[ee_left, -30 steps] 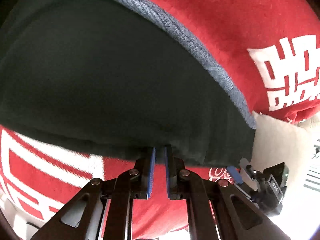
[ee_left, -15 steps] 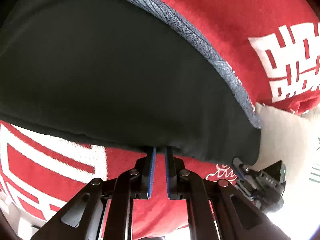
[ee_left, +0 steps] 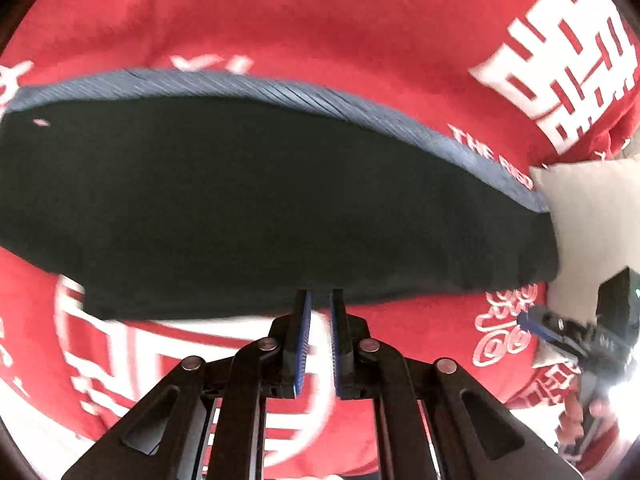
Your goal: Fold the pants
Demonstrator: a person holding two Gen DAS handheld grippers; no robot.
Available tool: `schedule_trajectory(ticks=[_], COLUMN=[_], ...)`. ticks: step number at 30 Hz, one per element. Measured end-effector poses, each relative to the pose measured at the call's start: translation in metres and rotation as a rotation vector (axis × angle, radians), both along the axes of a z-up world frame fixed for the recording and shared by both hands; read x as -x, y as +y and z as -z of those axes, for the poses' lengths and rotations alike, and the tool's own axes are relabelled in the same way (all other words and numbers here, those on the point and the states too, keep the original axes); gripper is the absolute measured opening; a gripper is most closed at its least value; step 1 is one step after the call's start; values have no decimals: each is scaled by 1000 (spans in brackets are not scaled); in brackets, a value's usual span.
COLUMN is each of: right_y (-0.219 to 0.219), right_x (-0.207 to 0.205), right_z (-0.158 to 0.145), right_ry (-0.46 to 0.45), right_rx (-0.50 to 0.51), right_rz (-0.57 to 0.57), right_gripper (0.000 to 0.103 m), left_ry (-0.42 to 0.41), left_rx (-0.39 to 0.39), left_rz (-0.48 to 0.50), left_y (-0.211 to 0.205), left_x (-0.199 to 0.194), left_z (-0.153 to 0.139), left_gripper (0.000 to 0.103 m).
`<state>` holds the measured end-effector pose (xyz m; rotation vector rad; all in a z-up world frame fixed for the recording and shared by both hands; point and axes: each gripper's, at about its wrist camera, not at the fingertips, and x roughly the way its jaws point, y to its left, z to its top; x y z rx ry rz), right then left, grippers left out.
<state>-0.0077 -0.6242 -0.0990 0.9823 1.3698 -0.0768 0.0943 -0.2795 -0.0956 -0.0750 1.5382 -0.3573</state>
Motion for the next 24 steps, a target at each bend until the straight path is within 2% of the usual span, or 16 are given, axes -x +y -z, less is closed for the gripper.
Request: schedule_trajectory(ticks=[5,10,14,19,24], right_y=[81,168,230,265,278], right_x=[-26,-52,-74,-85,-93], right_z=[5,23,42,57,65], right_ry=[-50,-77,-88,-101,-119], right_rx=[-106,-210,-256,-257,-243], right_rz=[-80,-101,-91,-60,-24], right_gripper=[52,52,52,52,52], left_ry=[-64,-123,-159,-170,-201], left_rx=[-86,-170,-215,-245,-220], left_rz=[19,62,93,108,152], left_y=[49,99,131,163,170], left_x=[-29,-53,-71,-91,-89], left_z=[0,12,29,57,69], left_gripper=[9,9,9,10,10])
